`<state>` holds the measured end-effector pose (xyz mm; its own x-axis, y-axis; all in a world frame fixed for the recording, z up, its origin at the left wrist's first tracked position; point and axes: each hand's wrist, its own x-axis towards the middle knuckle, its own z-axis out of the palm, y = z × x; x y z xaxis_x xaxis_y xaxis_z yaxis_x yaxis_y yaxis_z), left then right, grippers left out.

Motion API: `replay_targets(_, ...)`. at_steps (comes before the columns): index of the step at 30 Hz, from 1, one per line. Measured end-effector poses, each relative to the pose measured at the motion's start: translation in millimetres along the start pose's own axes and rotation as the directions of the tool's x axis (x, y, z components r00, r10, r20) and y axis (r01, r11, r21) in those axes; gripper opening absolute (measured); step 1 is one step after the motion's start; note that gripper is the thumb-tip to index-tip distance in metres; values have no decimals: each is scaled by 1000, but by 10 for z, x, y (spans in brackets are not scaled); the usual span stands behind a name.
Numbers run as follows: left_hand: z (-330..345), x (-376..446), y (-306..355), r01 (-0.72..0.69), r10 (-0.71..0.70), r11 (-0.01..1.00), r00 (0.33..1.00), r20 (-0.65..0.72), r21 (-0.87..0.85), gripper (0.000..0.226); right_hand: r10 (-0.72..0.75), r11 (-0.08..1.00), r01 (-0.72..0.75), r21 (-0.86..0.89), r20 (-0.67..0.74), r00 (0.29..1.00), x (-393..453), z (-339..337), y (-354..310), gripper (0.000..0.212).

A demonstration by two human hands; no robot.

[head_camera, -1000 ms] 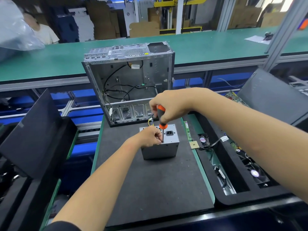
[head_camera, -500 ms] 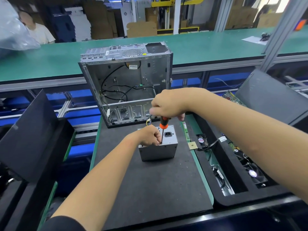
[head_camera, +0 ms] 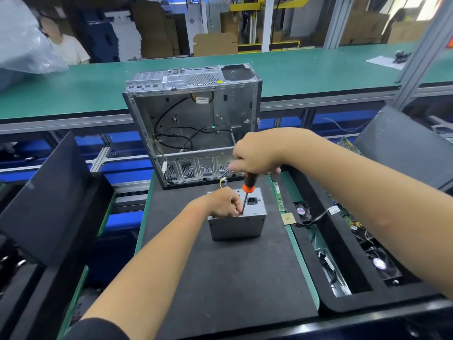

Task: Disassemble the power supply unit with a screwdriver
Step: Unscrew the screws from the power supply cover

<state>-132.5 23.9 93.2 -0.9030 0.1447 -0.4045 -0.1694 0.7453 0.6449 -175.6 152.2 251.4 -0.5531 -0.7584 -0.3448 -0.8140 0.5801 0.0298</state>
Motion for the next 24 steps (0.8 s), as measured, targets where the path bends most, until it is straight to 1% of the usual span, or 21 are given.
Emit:
replay_targets(1, -2, -1, 5, -1, 1, 1000, 1000, -1, 2, 28, -5, 1000, 5, -25, -18, 1000, 16, 1, -10, 43)
replay_targets(2, -4, -2, 10, -3, 3, 1000, 1000, -4, 7, 28, -35, 999, 33, -42, -34, 999, 25, 3, -21, 37)
replay_targets(5, 0, 2, 18, -14, 15, 999, 1000, -18, 31, 23, -173, 985, 173, -11, -97, 980, -23, -20, -26, 12)
replay_targets(7, -1, 4, 16, -17, 18, 999, 1000, -21, 36, 21, -216, 975, 220, 37, -88, 972, -54, -44, -19, 17)
replay_targets(9, -2, 15, 6, -15, 16, 999, 1000, -18, 31, 19, -203, 974, 207, 89, -44, 978, -55, -42, -3, 18)
replay_targets(11, -1, 25, 2, -14, 14, 1000, 1000, -15, 20, 20, -136, 981, 135, 137, 0, 991, -40, -31, 16, 18)
replay_targets(14, 6, 31, 7, -17, 18, 1000, 1000, -16, 16, 24, 25, 982, -37, 183, 71, 997, -19, -48, 44, 43)
replay_targets(15, 10, 29, 7, -20, 20, 1000, 1000, -16, 20, 23, 41, 982, -53, 181, 67, 997, -14, -49, 46, 44)
replay_targets(16, 13, 25, 7, -22, 22, 1000, 1000, -13, 23, 22, 18, 987, -24, 159, 35, 999, 0, -42, 51, 39)
replay_targets(18, 19, 16, 4, -30, 30, 999, 1000, 2, 28, 23, -105, 990, 110, 90, -63, 993, -5, -18, 73, 17)
replay_targets(19, 21, 10, 2, -38, 37, 999, 999, 9, 30, 25, -161, 984, 167, 68, -90, 983, -30, -19, 82, 9)
replay_targets(21, 21, -14, 5, -54, 54, 998, 998, 18, 17, 23, -218, 972, 225, 70, -98, 971, -63, -19, 88, 18)
replay_targets(24, 50, -59, 10, -77, 77, 997, 997, 8, -20, 16, -186, 978, 192, 77, -85, 979, -50, 7, 101, 18)
